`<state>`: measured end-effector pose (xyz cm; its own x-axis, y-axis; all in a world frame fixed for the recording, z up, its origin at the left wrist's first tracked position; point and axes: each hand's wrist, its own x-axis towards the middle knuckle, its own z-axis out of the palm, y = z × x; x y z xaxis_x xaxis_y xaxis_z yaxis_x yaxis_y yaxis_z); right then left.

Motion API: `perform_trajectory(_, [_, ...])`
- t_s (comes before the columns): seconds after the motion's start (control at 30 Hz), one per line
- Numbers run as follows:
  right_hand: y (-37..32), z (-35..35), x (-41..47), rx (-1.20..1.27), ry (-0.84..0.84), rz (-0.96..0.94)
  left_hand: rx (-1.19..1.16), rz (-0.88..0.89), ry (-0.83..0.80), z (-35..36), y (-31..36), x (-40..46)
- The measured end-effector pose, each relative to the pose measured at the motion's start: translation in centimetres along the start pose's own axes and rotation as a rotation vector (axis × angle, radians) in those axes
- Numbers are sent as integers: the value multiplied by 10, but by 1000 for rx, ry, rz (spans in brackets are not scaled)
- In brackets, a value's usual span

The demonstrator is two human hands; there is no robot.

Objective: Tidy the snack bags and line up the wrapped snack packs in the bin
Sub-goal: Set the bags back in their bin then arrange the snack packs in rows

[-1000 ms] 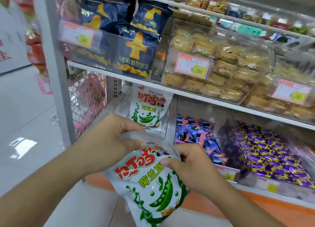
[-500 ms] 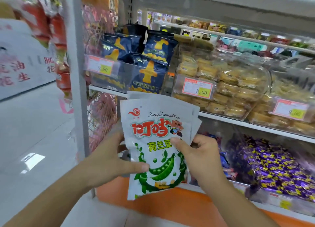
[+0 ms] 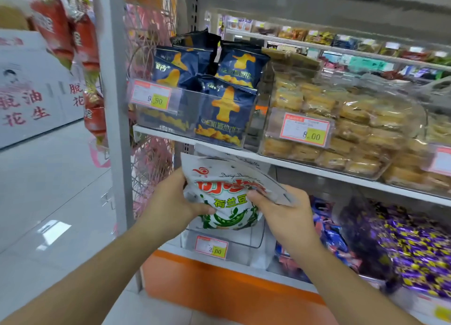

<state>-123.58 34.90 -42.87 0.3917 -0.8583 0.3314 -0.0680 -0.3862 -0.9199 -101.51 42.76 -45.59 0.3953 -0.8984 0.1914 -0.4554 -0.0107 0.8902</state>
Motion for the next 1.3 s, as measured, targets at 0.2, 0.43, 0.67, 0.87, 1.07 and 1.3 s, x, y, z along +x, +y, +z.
perform_trajectory(0.2, [25, -12, 14, -60, 77, 15, -26, 32, -59, 16, -8, 23])
perform_trajectory(0.43, [47, -14, 17, -236, -28, 177, 192, 11, -135, 24, -18, 24])
perform_trajectory(0.67, [53, -31, 22, -386, -38, 113, 139, 34, -64, 11, -31, 20])
perform_trajectory(0.87, [63, -19, 23, -495, 68, 165, 165, 63, -47, 17, -31, 24])
perform_trajectory(1.07, [62, 0, 48, -683, -76, 218, 221, 33, -62, 24, -30, 36])
perform_trajectory(1.3, [77, -7, 71, -620, 4, 157, 137, 44, -45, 32, -36, 58])
